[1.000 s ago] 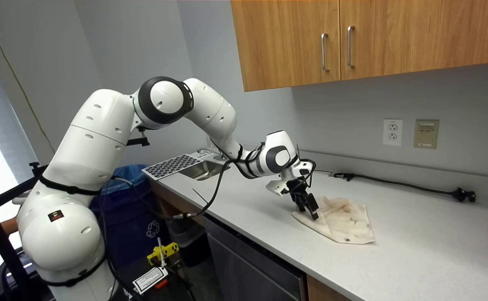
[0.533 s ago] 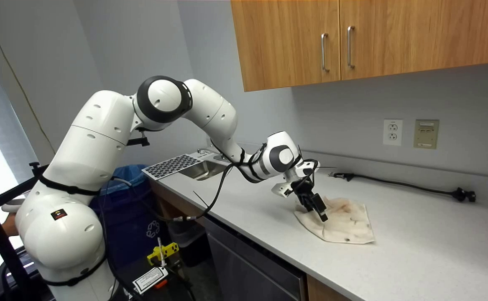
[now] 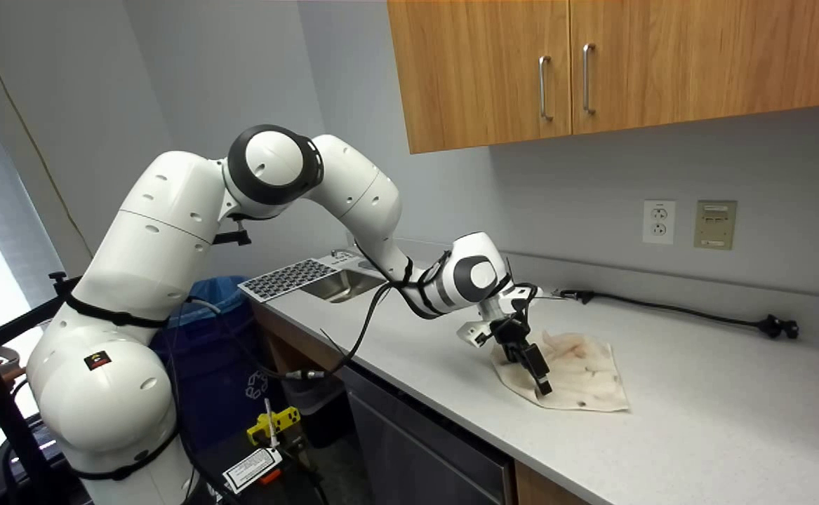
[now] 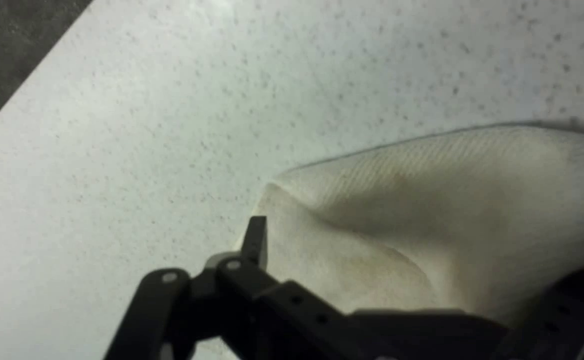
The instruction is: Unfold the table cloth.
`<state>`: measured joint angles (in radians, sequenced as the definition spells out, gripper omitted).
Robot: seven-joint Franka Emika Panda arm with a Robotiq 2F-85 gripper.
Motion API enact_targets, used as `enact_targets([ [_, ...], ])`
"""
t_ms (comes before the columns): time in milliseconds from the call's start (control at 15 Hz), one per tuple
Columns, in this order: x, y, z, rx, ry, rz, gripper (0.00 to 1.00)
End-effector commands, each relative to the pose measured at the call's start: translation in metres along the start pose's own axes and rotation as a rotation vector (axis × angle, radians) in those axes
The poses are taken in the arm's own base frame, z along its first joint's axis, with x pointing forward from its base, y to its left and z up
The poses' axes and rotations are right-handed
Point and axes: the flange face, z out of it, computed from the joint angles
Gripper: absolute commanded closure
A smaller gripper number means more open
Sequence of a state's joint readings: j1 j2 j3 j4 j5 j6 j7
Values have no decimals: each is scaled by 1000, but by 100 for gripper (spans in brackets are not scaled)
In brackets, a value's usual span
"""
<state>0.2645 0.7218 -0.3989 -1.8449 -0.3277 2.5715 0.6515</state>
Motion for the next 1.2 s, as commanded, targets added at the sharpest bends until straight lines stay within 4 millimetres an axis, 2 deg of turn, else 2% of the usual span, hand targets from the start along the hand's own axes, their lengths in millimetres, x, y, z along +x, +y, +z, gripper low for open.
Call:
enact_targets([
  [0,-31,8,9,-11,-78,-26,0],
  [267,-43,15,7,-36,-59,-27,0],
  [467,-47,26,-10,-62,-50,-44,0],
  [800,-60,40,-51,-117,-86,-101,0],
  [1133,-78,51,-71,-165,-183,-131,0],
])
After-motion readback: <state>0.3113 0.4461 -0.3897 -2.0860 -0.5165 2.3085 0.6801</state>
